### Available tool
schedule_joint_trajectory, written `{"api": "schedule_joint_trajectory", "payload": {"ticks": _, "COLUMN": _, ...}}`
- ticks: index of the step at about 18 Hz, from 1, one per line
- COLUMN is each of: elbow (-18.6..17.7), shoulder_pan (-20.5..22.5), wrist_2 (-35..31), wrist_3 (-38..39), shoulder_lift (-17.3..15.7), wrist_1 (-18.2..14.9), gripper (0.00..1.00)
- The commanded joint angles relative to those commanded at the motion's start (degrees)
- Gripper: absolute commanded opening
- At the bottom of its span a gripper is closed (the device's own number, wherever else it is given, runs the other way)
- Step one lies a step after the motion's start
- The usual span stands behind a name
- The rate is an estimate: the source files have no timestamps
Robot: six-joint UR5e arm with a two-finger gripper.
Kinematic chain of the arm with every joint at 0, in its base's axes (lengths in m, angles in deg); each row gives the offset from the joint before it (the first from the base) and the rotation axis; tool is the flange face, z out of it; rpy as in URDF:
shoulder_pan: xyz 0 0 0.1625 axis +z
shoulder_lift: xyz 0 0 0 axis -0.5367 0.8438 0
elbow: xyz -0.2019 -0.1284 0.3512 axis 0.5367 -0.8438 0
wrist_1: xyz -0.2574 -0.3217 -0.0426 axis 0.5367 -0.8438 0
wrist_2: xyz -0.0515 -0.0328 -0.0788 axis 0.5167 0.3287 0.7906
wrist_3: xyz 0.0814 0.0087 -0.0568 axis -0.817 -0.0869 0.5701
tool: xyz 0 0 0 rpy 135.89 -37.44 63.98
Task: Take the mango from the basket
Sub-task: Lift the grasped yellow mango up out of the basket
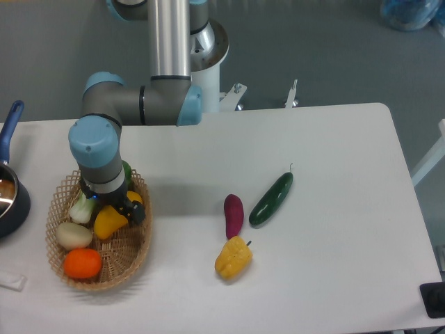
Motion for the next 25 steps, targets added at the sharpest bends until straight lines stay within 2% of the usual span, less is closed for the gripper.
{"api": "schedule_joint_trajectory", "payload": {"ticks": 1, "elbow": 0.0, "shoulder_pan": -0.1, "wrist_2": 0.1, "wrist_3": 0.0, "shoulder_lift": 0.0, "wrist_1": 0.0, "gripper": 1.0}}
{"api": "schedule_joint_trajectory", "payload": {"ticks": 2, "elbow": 0.0, "shoulder_pan": -0.2, "wrist_2": 0.1, "wrist_3": -0.1, "shoulder_lift": -0.1, "wrist_1": 0.0, "gripper": 0.89}}
{"api": "schedule_joint_trajectory", "payload": {"ticks": 3, "elbow": 0.0, "shoulder_pan": -0.2, "wrist_2": 0.1, "wrist_3": -0.1, "shoulder_lift": -0.3, "wrist_1": -0.1, "gripper": 0.6}}
{"api": "schedule_joint_trajectory", "payload": {"ticks": 4, "elbow": 0.0, "shoulder_pan": -0.2, "wrist_2": 0.2, "wrist_3": -0.1, "shoulder_lift": -0.5, "wrist_1": -0.2, "gripper": 0.25}}
{"api": "schedule_joint_trajectory", "payload": {"ticks": 5, "elbow": 0.1, "shoulder_pan": -0.2, "wrist_2": 0.2, "wrist_3": -0.1, "shoulder_lift": -0.7, "wrist_1": -0.1, "gripper": 0.03}}
{"api": "schedule_joint_trajectory", "payload": {"ticks": 6, "elbow": 0.3, "shoulder_pan": -0.2, "wrist_2": 0.1, "wrist_3": 0.0, "shoulder_lift": -1.1, "wrist_1": -0.1, "gripper": 0.0}}
{"api": "schedule_joint_trajectory", "payload": {"ticks": 11, "elbow": 1.9, "shoulder_pan": 0.3, "wrist_2": 0.5, "wrist_3": 0.3, "shoulder_lift": -2.8, "wrist_1": -1.9, "gripper": 0.0}}
{"api": "schedule_joint_trajectory", "payload": {"ticks": 15, "elbow": 4.2, "shoulder_pan": 1.9, "wrist_2": 1.1, "wrist_3": 3.5, "shoulder_lift": -4.7, "wrist_1": -2.5, "gripper": 0.0}}
{"api": "schedule_joint_trajectory", "payload": {"ticks": 17, "elbow": 5.6, "shoulder_pan": 5.0, "wrist_2": 0.8, "wrist_3": 3.5, "shoulder_lift": -7.1, "wrist_1": -4.3, "gripper": 0.0}}
{"api": "schedule_joint_trajectory", "payload": {"ticks": 19, "elbow": 7.0, "shoulder_pan": 8.4, "wrist_2": -0.2, "wrist_3": 2.8, "shoulder_lift": -7.9, "wrist_1": -6.2, "gripper": 0.0}}
{"api": "schedule_joint_trajectory", "payload": {"ticks": 21, "elbow": 8.3, "shoulder_pan": 13.5, "wrist_2": -1.5, "wrist_3": 1.5, "shoulder_lift": -8.6, "wrist_1": -6.7, "gripper": 0.0}}
{"api": "schedule_joint_trajectory", "payload": {"ticks": 25, "elbow": 9.1, "shoulder_pan": 23.4, "wrist_2": -1.2, "wrist_3": -8.4, "shoulder_lift": -9.9, "wrist_1": -6.7, "gripper": 0.0}}
